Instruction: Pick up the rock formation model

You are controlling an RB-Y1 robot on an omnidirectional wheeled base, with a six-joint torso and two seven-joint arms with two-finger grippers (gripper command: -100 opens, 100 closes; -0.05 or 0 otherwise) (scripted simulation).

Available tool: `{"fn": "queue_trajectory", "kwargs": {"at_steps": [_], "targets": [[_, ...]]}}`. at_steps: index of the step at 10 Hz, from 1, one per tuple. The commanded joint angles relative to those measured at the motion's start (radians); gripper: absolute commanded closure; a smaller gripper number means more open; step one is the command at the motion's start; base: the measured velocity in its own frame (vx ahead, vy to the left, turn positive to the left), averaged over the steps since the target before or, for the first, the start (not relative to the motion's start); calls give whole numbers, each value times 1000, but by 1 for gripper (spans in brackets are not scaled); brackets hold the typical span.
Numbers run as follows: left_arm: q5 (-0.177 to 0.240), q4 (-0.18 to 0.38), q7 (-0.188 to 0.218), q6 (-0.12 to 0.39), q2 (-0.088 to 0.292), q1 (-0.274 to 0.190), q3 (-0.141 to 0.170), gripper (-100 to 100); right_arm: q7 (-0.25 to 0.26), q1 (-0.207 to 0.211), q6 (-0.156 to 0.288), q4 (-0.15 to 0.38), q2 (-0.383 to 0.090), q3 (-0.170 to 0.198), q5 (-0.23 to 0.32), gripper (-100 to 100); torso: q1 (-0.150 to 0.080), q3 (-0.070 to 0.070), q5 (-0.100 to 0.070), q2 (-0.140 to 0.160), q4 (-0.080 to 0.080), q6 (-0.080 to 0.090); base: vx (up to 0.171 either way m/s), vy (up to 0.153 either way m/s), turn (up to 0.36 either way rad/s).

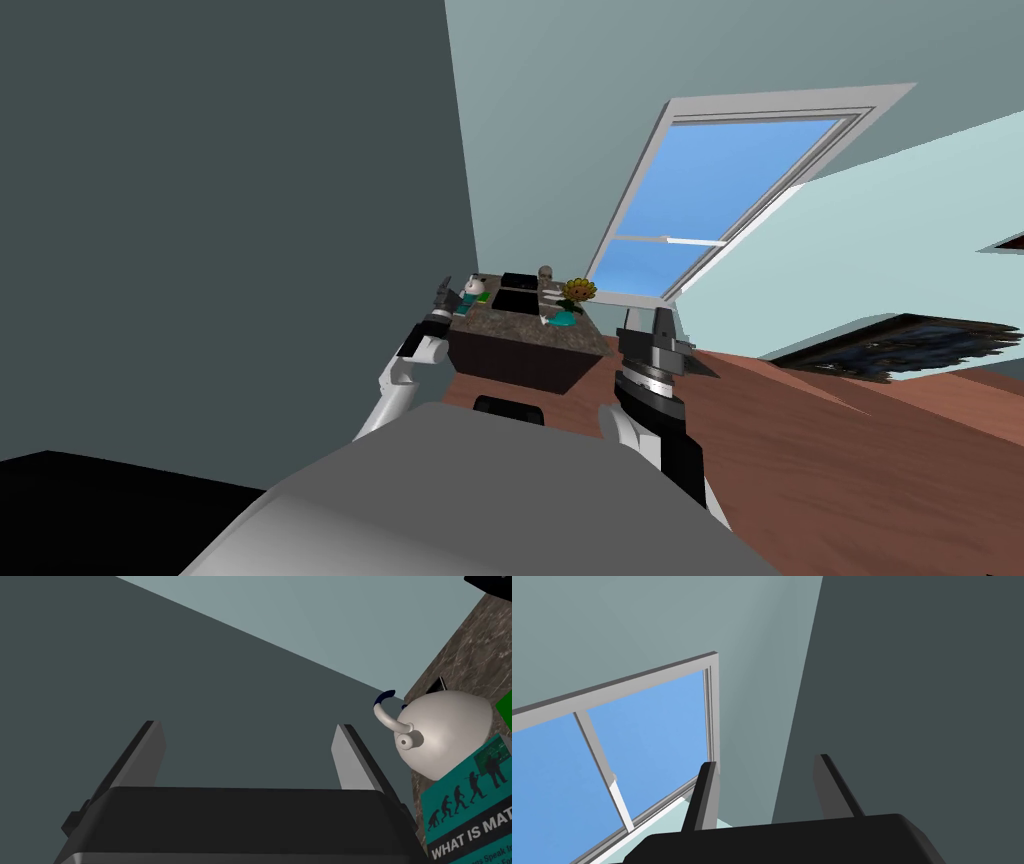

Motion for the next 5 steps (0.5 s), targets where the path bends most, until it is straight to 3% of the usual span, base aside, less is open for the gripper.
{"fn": "queue_trajectory", "kwargs": {"at_steps": [1, 2, 4, 5], "targets": [[5, 12, 6, 50, 3, -15, -3, -100, 0, 0, 0, 0, 0, 0, 0, 0, 0, 0, 0, 0, 0, 0, -5, 49, -70], [20, 41, 21, 82, 17, -57, 0, -100, 0, 0, 0, 0, 0, 0, 0, 0, 0, 0, 0, 0, 0, -1, -5, 51, -132], [20, 41, 21, 127, 17, -57, 0, -100, 0, 0, 0, 0, 0, 0, 0, 0, 0, 0, 0, 0, 0, -1, -10, 31, -42], [35, 73, 36, 154, 30, -100, 2, -100, 0, 0, 0, 0, 0, 0, 0, 0, -2, 0, 0, 0, 0, -1, -11, 34, -145]]}}
